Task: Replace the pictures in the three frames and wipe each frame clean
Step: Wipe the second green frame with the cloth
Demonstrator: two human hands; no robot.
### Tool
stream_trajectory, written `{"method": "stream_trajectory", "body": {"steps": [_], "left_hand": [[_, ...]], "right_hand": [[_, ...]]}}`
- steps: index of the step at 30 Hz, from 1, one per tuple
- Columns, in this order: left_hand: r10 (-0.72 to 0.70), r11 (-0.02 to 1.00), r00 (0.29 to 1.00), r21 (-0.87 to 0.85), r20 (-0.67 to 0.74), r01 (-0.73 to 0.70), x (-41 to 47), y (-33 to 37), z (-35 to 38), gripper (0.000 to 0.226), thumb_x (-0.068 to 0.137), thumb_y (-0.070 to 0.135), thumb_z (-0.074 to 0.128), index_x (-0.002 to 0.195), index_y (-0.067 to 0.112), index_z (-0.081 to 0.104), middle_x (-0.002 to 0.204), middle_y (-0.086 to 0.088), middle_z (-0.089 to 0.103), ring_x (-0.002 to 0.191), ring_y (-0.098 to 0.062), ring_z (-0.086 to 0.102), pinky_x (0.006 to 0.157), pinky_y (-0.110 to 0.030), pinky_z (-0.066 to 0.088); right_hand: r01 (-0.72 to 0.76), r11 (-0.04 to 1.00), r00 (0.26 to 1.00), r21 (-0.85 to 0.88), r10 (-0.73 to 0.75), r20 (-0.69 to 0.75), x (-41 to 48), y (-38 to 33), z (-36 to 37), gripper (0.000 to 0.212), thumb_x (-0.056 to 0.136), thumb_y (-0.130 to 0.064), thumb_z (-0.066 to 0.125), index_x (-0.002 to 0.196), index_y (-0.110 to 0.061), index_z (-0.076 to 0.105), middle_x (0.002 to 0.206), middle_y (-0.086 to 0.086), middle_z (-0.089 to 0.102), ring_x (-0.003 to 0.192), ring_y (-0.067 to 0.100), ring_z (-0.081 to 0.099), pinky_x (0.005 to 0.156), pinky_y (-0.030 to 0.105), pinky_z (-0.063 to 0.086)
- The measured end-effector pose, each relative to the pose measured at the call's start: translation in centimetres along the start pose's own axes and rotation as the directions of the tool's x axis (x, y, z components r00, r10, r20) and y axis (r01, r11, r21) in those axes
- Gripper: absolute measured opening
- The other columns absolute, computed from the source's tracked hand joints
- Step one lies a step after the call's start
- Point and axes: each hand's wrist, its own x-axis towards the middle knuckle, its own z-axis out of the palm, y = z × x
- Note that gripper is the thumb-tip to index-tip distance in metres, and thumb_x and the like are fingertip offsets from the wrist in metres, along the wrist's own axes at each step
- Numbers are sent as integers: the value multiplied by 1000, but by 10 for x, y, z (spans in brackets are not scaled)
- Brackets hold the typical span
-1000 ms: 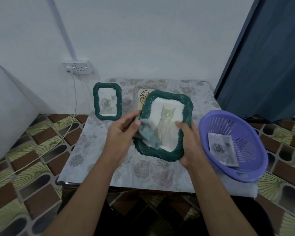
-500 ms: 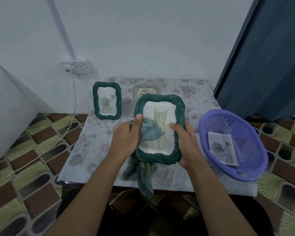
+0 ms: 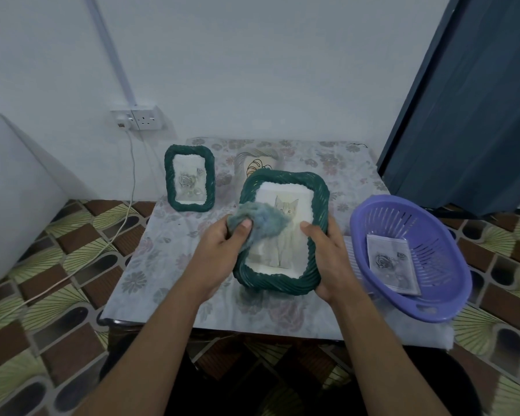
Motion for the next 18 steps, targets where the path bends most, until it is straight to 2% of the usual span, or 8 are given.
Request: {"method": "stream_trajectory", "body": {"steps": [2,4,5,8,10,13,16,18], "left_hand": [[36,998,989,57,-142,-28,0,2,6,46,86,59,55,96,16,69,97,-8,73,87,-30,68,83,-45,53],[51,998,972,55,-227,-40,2,2,7,68,77,77,56,89,12,69,85,-15,67,75,-23,60,71,-42,48],[41,998,971,48,-235,-31,3,1,7,70,77,77,57,89,9,70,85,-19,68,75,-22,60,71,-42,48],[-27,994,990,-108,-142,12,5,4,3,32,90,44,61,98,15,75,103,-13,74,97,-24,69,88,-39,54],[-66,974,998,-217,-15,61,4,5,-3,26,88,27,58,105,11,71,105,-6,75,101,-20,70,85,-29,57],[-53,974,996,-216,76,68,2,4,-7,22,95,16,52,110,9,67,106,-3,75,99,-15,70,80,-25,57],[-25,995,1000,-97,-18,23,5,-1,-1,20,100,23,53,110,16,68,108,-2,75,107,-19,68,91,-34,55],[5,1000,990,-17,-141,-7,6,-2,7,27,96,42,59,103,18,70,101,-3,75,99,-20,70,88,-41,56]], "right_hand": [[14,999,1000,-39,-13,25,0,1,2,36,101,-5,49,109,-38,60,95,-16,76,88,8,73,73,31,61],[26,997,999,-72,-24,32,0,1,5,36,101,-6,50,111,-39,60,98,-16,76,94,10,72,79,33,61],[33,996,999,-81,-30,34,0,0,5,36,101,-6,50,112,-39,60,100,-15,75,96,11,72,81,33,61],[36,996,999,-83,-35,15,2,-2,4,35,102,-6,50,111,-38,62,102,-13,76,98,12,71,81,34,60],[27,997,1000,-68,-28,-9,3,-4,3,34,101,-6,51,112,-36,63,105,-10,75,99,15,71,82,37,60],[35,996,999,-77,-36,-13,3,-5,1,36,101,-6,51,114,-37,63,110,-11,74,106,16,69,90,39,58],[70,993,997,-90,-69,19,1,-4,3,40,102,-5,50,111,-43,61,108,-17,74,106,11,69,91,36,57],[82,992,996,-101,-79,32,-2,-2,6,41,102,-4,50,112,-43,59,106,-18,74,104,9,70,90,35,58]]}}
